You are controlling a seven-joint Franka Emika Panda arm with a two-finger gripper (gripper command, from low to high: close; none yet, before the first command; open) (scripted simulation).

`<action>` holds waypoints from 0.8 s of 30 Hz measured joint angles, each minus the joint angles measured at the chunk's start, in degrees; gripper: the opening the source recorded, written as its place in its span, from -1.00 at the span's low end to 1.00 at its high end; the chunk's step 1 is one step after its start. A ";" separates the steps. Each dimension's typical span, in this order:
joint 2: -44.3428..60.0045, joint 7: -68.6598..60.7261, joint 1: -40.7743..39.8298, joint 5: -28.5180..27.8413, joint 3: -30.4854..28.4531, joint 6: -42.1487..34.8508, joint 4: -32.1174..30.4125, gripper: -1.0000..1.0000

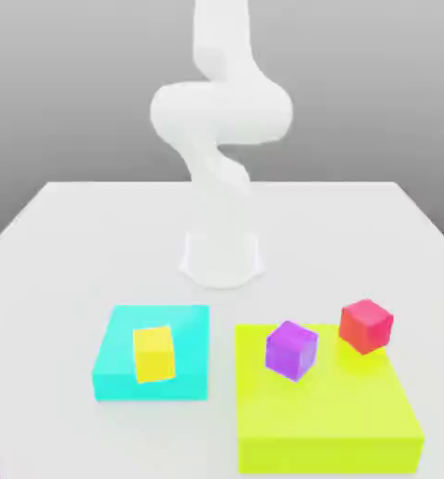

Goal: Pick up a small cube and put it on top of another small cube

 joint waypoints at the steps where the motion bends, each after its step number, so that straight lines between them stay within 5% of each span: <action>1: 2.25 -1.01 -0.27 -0.70 -0.47 0.37 0.46 0.00; 12: 25.14 -14.15 -2.44 -3.92 -7.37 4.32 5.13 0.00; 24: 50.43 -35.77 -9.50 3.34 -11.61 8.91 10.08 0.00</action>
